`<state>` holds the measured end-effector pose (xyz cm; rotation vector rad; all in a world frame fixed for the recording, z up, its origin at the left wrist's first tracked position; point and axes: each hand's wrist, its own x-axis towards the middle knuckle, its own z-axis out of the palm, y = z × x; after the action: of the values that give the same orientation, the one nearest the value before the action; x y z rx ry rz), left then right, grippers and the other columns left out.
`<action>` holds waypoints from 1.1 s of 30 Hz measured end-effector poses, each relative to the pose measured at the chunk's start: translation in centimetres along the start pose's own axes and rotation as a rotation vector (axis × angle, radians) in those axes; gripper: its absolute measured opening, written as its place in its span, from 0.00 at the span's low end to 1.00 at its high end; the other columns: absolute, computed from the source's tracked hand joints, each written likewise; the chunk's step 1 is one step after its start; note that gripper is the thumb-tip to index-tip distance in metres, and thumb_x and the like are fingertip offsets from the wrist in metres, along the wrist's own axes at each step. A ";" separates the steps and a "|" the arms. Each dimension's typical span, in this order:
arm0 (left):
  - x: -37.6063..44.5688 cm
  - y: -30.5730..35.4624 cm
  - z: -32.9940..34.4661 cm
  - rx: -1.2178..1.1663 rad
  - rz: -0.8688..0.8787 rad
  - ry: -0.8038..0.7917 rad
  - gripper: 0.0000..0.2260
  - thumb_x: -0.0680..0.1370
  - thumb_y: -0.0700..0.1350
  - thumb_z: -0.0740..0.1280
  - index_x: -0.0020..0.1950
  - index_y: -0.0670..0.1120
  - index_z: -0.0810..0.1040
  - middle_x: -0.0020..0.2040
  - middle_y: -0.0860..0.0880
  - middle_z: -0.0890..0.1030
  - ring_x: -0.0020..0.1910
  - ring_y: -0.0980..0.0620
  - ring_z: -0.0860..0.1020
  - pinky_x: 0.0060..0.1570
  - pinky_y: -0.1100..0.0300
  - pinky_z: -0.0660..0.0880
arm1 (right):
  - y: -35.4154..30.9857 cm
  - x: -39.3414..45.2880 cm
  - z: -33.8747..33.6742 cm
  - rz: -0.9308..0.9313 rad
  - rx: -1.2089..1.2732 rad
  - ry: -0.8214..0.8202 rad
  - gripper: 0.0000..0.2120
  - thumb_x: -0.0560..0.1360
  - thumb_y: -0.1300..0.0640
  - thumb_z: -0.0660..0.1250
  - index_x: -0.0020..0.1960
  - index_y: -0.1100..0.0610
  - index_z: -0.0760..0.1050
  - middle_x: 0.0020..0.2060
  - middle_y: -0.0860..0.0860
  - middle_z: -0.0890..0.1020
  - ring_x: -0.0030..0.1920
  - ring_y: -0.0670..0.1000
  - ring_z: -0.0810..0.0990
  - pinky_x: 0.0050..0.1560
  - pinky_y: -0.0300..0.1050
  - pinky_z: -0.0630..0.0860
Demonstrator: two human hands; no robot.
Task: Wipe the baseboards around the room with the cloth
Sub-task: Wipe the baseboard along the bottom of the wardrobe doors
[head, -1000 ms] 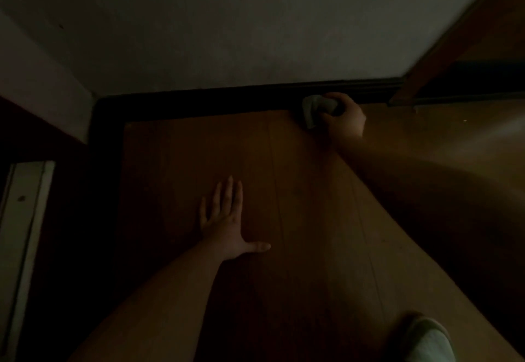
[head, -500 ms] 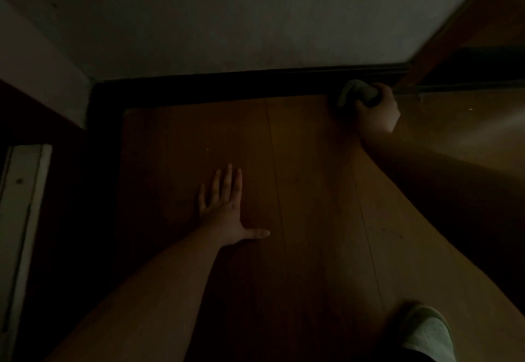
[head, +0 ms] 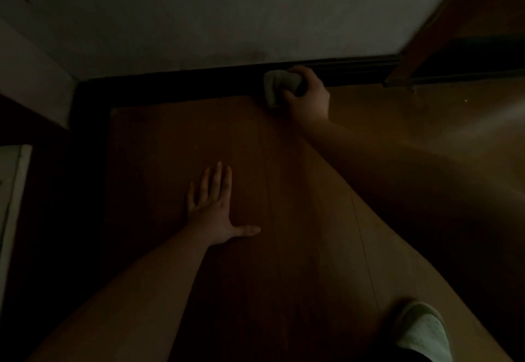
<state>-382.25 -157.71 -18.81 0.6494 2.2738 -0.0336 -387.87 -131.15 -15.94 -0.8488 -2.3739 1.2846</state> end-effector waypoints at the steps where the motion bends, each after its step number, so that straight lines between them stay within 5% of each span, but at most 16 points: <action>1: -0.1 0.0 0.0 -0.001 -0.001 -0.002 0.66 0.57 0.82 0.61 0.68 0.55 0.16 0.68 0.53 0.15 0.70 0.47 0.21 0.71 0.39 0.31 | 0.8 0.5 -1.3 0.000 -0.027 0.014 0.21 0.73 0.58 0.70 0.65 0.50 0.75 0.61 0.53 0.78 0.61 0.52 0.77 0.60 0.44 0.75; 9: 0.0 -0.1 -0.2 0.009 -0.011 -0.031 0.66 0.47 0.86 0.52 0.65 0.56 0.13 0.65 0.54 0.13 0.70 0.46 0.21 0.71 0.38 0.32 | 6.4 4.0 -13.0 0.072 -0.209 0.131 0.21 0.75 0.59 0.67 0.67 0.50 0.73 0.63 0.54 0.76 0.63 0.55 0.76 0.59 0.49 0.76; 16: 0.6 -0.5 -0.2 0.025 -0.019 -0.052 0.66 0.48 0.86 0.53 0.64 0.57 0.13 0.65 0.54 0.13 0.69 0.47 0.19 0.72 0.37 0.33 | 9.5 4.7 -17.0 0.231 -0.206 0.273 0.21 0.76 0.60 0.64 0.69 0.52 0.72 0.64 0.55 0.77 0.64 0.55 0.76 0.63 0.49 0.75; 20: 0.3 0.1 -0.3 0.021 -0.023 -0.063 0.66 0.51 0.84 0.58 0.64 0.56 0.13 0.64 0.54 0.12 0.69 0.47 0.19 0.71 0.38 0.31 | 8.6 3.0 -15.3 0.273 -0.140 0.268 0.22 0.75 0.59 0.63 0.68 0.53 0.71 0.64 0.56 0.75 0.63 0.57 0.76 0.60 0.54 0.77; 33: -0.2 1.0 -0.7 0.021 -0.035 -0.066 0.66 0.48 0.85 0.55 0.63 0.57 0.12 0.64 0.54 0.12 0.70 0.46 0.20 0.71 0.38 0.31 | -4.0 -1.0 0.5 0.056 0.226 -0.037 0.18 0.73 0.58 0.72 0.62 0.53 0.76 0.58 0.54 0.79 0.57 0.52 0.78 0.52 0.40 0.75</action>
<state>-382.13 -156.82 -18.00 0.6105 2.2237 -0.0951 -388.76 -133.75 -12.83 -0.8332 -2.1916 1.5680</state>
